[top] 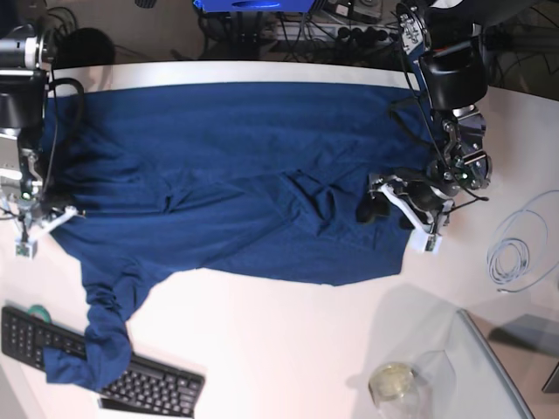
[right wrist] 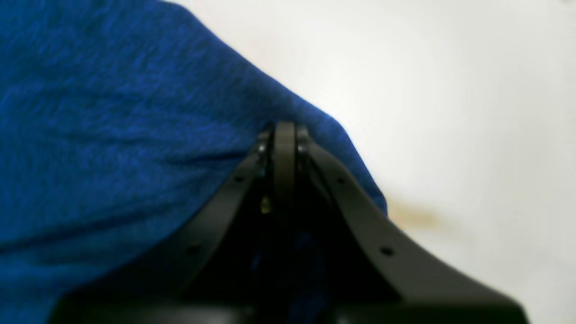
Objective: Layout the t-shirt on the table in an organized manner, then fold the t-shirt properly
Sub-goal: 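Grasp the shirt edge with the left gripper near its corner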
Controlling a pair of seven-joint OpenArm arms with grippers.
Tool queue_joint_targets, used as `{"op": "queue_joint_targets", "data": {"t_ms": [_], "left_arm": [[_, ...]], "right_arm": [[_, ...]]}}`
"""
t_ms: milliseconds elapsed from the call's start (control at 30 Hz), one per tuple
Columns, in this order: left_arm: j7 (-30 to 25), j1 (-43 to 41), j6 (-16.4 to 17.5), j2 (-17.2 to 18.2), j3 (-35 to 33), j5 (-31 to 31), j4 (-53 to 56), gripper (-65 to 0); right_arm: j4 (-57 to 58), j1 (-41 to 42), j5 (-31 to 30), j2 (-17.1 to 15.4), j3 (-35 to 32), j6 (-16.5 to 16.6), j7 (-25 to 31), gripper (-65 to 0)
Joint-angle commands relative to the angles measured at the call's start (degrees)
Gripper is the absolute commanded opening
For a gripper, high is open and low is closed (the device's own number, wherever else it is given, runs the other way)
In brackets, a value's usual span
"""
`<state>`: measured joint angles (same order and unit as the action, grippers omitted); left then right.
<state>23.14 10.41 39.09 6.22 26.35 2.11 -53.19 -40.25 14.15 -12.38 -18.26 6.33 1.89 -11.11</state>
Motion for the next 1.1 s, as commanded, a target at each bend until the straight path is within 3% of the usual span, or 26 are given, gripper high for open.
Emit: {"op": "queue_joint_targets", "data": {"t_ms": [0, 467, 733, 833, 933, 1067], "left_arm": [[2.49, -0.44, -0.54, 1.3, 0.42, 1.54, -0.57, -9.5], [2.67, -4.83, -0.54, 1.65, 0.86, 1.1, -9.01, -9.5], [4.34, -4.3, -0.19, 0.95, 1.12, 1.01, -17.18, -9.5], [9.88, -8.52, -0.1, -0.02, 1.21, -3.47, -25.54, -9.5], [12.25, -15.47, -0.1, 0.07, 0.68, -9.71, -32.83, -9.5], [12.69, -26.37, -0.1, -0.28, 0.68, -14.99, -39.69, -9.5]], "right_arm": [[-0.15, 0.84, 0.38, -1.3, 0.13, -0.7, -1.94, -65.0], [-1.9, -0.13, 0.21, -1.39, 0.13, -1.93, -1.5, -65.0], [-24.76, -10.06, 0.21, -1.3, 0.13, -1.93, -1.68, -65.0], [-34.08, -15.52, 0.21, -1.3, 0.13, -2.11, -3.61, -64.8], [-39.35, -19.56, 0.21, -1.21, 1.36, -2.11, -9.24, -64.8], [-43.05, -25.45, 0.21, 4.68, 9.89, -1.85, -14.51, -65.0]]}}
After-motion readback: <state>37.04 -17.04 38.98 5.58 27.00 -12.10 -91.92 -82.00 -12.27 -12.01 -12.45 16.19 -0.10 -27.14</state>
